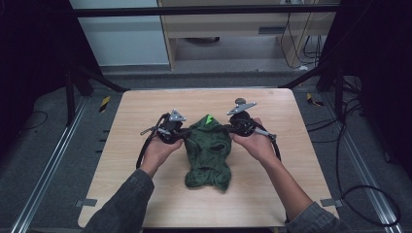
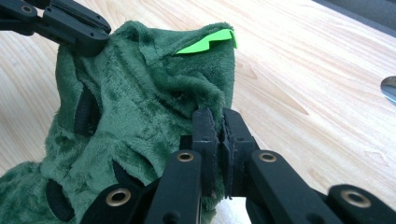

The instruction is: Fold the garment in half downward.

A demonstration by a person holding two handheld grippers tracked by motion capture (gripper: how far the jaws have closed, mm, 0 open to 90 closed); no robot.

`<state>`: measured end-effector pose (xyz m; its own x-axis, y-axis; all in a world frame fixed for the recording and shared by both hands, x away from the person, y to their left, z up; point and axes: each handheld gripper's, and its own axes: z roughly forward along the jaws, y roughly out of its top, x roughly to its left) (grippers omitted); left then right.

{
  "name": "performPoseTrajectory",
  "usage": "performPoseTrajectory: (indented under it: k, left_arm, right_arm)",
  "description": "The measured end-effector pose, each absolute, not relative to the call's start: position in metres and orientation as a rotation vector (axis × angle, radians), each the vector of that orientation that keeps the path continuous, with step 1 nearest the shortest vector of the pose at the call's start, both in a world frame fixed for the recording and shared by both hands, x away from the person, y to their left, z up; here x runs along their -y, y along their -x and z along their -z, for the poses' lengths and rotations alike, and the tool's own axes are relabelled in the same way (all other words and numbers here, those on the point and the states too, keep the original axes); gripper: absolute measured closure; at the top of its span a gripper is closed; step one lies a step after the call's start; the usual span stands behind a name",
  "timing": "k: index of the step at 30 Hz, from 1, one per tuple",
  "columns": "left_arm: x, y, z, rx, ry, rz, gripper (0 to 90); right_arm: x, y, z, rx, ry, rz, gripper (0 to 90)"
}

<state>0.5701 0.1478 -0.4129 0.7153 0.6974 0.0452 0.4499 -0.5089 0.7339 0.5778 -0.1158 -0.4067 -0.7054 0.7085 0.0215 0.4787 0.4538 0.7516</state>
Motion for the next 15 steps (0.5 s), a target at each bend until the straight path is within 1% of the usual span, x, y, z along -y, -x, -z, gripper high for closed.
performPoseTrajectory:
  k: [4,15]
  left_arm:
    - [-0.1487,-0.5723,0.4067,-0.868,-2.173,-0.451,83.2]
    - [-0.1530,-0.5772,0.4027,-0.864,-2.153,-0.460,83.0]
  right_arm:
    - [0.1143,-0.5820,0.3992,-2.390,-1.017,-1.119,85.4]
    - [0.1110,-0.5876,0.3972,-2.376,-1.010,-1.105,85.4]
